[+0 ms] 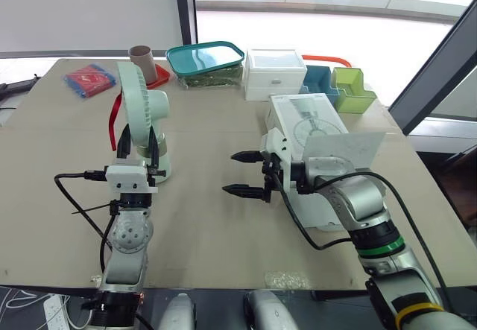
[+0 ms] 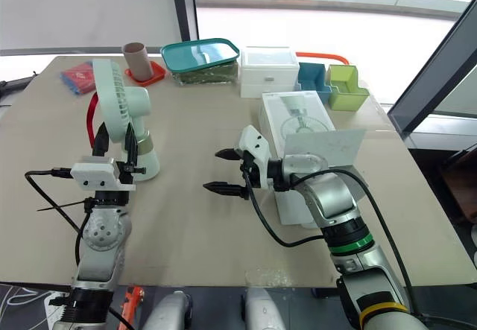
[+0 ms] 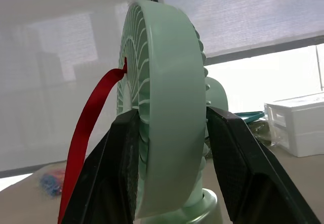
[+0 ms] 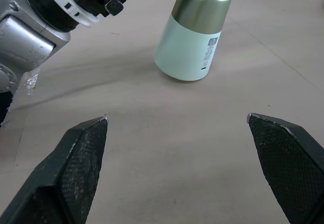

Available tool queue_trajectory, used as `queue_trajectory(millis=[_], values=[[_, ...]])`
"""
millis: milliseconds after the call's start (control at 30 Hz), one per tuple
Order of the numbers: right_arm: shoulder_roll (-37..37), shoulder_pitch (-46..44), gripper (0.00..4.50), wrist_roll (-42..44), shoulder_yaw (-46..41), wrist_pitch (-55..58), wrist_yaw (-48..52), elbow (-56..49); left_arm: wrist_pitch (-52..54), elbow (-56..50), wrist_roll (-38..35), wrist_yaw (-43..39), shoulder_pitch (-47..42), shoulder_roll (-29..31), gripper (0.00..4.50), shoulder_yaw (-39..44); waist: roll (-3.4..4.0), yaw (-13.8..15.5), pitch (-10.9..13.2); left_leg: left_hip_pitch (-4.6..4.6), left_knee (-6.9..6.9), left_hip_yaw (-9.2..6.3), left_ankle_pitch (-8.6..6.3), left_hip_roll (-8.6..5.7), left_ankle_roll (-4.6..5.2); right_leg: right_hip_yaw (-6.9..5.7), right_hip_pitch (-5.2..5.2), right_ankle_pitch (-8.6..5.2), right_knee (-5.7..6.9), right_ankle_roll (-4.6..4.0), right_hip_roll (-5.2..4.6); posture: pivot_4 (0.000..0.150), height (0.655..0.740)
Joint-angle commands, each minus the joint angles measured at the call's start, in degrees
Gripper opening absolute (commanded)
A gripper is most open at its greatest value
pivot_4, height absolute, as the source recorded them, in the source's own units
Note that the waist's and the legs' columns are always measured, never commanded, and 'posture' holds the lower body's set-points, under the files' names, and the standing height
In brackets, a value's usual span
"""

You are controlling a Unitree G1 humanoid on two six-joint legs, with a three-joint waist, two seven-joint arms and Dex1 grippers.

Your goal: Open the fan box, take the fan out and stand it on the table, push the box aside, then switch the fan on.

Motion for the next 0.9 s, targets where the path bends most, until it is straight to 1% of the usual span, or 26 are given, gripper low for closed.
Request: queue_trajectory(millis=[33,167,333,600,667,733,833,867,900], values=[[-0.23,-0.08,4.5,0.1,-0.85,-0.79,0.01,-1.1,-1.81,-2.74,-2.05,-1.72,1.04,0.75,1.61,2.23,0.0,-0.01,0.0,0.01,0.0,0.0,0.0,0.0,0.0,0.0,0.0,0.0,0.0,0.0,0.0,0.15,0.74],[-0.52,-0.23,4.5,-0.03,-0.93,-0.87,0.18,-0.71,-3.11,-3.03,-3.13,-3.3,3.4,0.93,1.61,3.19,0.0,-0.04,0.0,0.02,0.0,0.0,0.0,0.01,0.0,0.0,0.0,0.01,0.0,-0.01,0.01,0.15,0.74],[-0.94,-0.83,4.5,-0.31,-0.66,-1.16,0.91,-0.2,-3.94,-3.91,-7.51,-7.87,7.1,1.65,1.61,3.24,0.01,-0.02,-0.01,0.04,0.0,0.02,0.0,0.01,0.0,0.02,0.01,0.01,0.0,-0.01,0.0,0.15,0.74],[-0.97,-1.42,4.5,-0.76,-0.46,-1.5,1.77,0.62,-5.0,-5.05,-8.62,-9.97,10.74,2.02,1.61,5.69,0.02,-0.1,-0.01,0.08,0.0,0.03,0.0,0.02,0.0,0.03,0.03,0.01,0.0,-0.02,0.02,0.15,0.74],[-0.79,-1.46,4.5,-0.86,-0.38,-1.52,1.94,0.65,-5.04,-5.4,-8.43,-10.61,11.75,1.99,2.58,5.56,0.03,-0.09,-0.02,0.08,0.0,0.03,0.0,0.03,0.0,0.03,0.03,0.01,0.0,-0.02,0.03,0.15,0.74],[-0.66,-1.48,4.5,-0.95,-0.33,-1.59,2.04,0.74,-4.8,-5.85,-8.26,-10.8,12.21,1.68,3.09,5.59,0.02,-0.09,-0.01,0.08,0.0,0.04,0.0,0.02,0.0,0.04,0.03,0.01,0.0,-0.02,0.03,0.15,0.74],[-0.47,-1.41,4.5,-1.02,-0.19,-1.65,2.11,0.75,-4.24,-7.24,-8.13,-10.95,13.08,1.3,4.31,5.51,0.02,-0.08,-0.01,0.08,0.0,0.03,0.0,0.02,0.0,0.04,0.03,0.01,0.0,-0.02,0.03,0.15,0.74],[-0.42,-1.39,4.5,-1.0,-0.17,-1.63,2.12,0.73,-4.02,-7.65,-8.2,-10.99,13.33,1.18,4.45,5.51,0.02,-0.09,-0.01,0.08,0.0,0.04,0.0,0.02,0.0,0.04,0.04,0.01,0.0,-0.02,0.03,0.15,0.74],[-0.34,-1.41,4.5,-0.95,-0.15,-1.64,2.16,0.73,-3.87,-8.33,-7.94,-10.9,13.85,0.98,4.49,5.5,0.02,-0.1,-0.01,0.08,0.0,0.04,0.0,0.02,0.0,0.04,0.03,0.01,0.0,-0.02,0.03,0.15,0.74]])
